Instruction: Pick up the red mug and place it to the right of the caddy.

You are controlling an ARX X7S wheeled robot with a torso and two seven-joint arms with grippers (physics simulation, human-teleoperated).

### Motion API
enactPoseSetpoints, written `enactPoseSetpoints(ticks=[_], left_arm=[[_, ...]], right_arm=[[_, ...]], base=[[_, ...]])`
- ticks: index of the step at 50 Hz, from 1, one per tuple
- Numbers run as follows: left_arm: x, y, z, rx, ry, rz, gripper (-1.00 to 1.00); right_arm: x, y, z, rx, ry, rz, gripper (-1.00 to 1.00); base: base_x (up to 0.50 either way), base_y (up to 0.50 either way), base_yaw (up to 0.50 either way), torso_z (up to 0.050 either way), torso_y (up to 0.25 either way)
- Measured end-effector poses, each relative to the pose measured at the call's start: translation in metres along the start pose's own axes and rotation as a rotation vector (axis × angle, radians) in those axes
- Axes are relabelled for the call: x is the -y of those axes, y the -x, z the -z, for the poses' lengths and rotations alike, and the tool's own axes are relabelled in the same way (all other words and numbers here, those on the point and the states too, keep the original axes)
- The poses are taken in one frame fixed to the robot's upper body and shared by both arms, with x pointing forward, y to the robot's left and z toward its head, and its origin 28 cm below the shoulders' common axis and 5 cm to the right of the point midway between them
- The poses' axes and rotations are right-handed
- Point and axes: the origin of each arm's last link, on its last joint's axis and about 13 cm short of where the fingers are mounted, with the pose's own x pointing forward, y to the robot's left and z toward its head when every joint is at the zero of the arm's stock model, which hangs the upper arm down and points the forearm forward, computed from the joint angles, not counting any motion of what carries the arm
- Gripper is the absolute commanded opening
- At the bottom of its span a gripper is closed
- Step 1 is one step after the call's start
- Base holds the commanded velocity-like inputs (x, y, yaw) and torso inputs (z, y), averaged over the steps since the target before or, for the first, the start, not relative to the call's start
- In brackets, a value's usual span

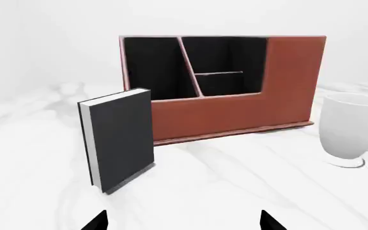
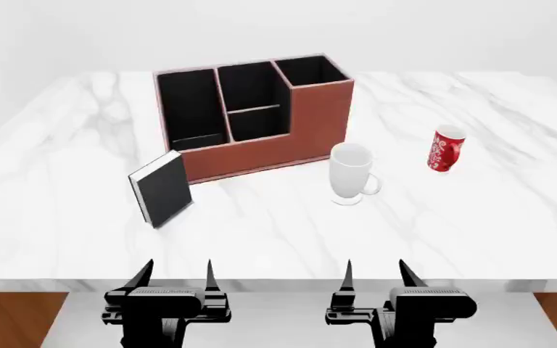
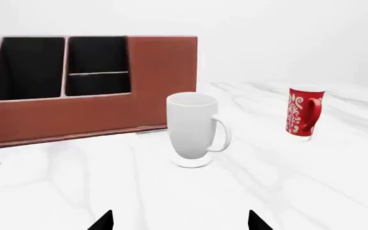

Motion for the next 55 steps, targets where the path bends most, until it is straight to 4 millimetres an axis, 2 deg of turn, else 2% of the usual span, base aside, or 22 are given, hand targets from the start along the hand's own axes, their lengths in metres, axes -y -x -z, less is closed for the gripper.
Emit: enactPoseSetpoints(ticks=[39,42,47,55], left_arm=[[-0.001,-0.003,-0.002,0.037,-0.047,-0.02,1.0],[0.0,-0.004,-0.003,0.037,-0.043,-0.015,1.0],[-0.001,-0.008,-0.016,0.049,-0.045,-0.01,1.0],[-0.005,-0.024,-0.06,0.101,-0.042,-0.014,1.0]], right_arm=[[0.003,-0.001,-0.004,-0.044,0.014,-0.014,1.0],[0.005,-0.001,-0.005,-0.045,0.018,-0.011,1.0],[0.005,-0.006,-0.017,-0.042,0.021,-0.022,1.0],[0.011,-0.013,-0.06,0.031,0.039,-0.033,1.0]], base=[[0.0,-0.5,0.0,0.0,0.0],[0.0,-0.09,0.0,0.0,0.0],[0.0,0.0,0.0,0.0,0.0],[0.22,0.0,0.0,0.0,0.0]])
